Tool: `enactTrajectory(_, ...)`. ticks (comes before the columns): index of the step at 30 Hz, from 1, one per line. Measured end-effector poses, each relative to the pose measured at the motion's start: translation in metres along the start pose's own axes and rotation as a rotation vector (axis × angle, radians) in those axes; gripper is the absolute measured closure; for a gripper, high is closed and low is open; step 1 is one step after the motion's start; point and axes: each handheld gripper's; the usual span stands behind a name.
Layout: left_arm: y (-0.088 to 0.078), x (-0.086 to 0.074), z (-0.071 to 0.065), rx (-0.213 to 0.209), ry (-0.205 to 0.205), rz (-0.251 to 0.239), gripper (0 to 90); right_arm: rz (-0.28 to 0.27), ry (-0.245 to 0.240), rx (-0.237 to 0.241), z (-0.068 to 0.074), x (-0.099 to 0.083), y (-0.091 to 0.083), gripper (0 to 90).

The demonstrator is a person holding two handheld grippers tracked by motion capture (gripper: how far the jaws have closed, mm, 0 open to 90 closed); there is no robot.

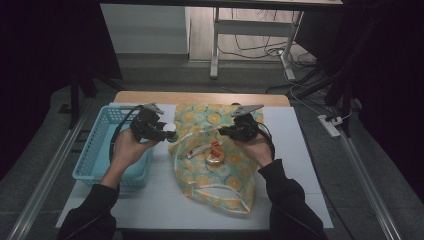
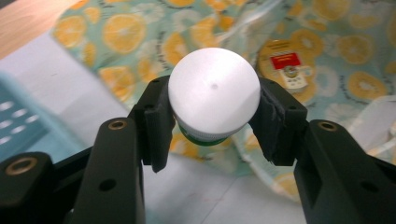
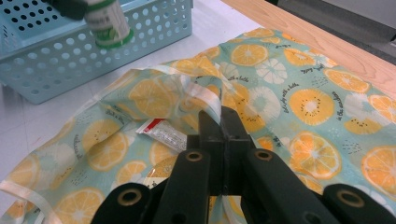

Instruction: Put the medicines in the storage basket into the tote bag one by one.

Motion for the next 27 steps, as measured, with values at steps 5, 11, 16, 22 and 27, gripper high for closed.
enactTrajectory(5, 0.010, 0.006, -0.012, -0.031, 0.026, -0.002, 50.8, 0.000, 0.001, 0.000, 0.000, 0.000, 0.000, 90.0)
enactTrajectory(11, 0.025, 0.016, -0.030, -0.070, 0.068, 0.002, 50.8, -0.002, 0.000, -0.001, 0.000, 0.000, 0.000, 90.0)
enactTrajectory(16, 0.039, 0.025, -0.043, -0.099, 0.091, 0.000, 50.8, -0.005, 0.002, -0.003, 0.000, 0.000, -0.001, 90.0)
enactTrajectory(22, 0.058, 0.039, -0.062, -0.123, 0.142, 0.005, 50.7, -0.004, 0.002, -0.003, 0.000, 0.000, -0.001, 90.0)
enactTrajectory(27, 0.068, 0.044, -0.072, -0.133, 0.162, 0.007, 50.7, -0.004, 0.001, -0.004, 0.000, 0.001, -0.002, 90.0)
Point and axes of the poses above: each handheld gripper's, and its own axes: y roughly forward along the jaws, x roughly out of its top, z roughly to its left, and after that the axes turned 4 degrees about x, right-handed
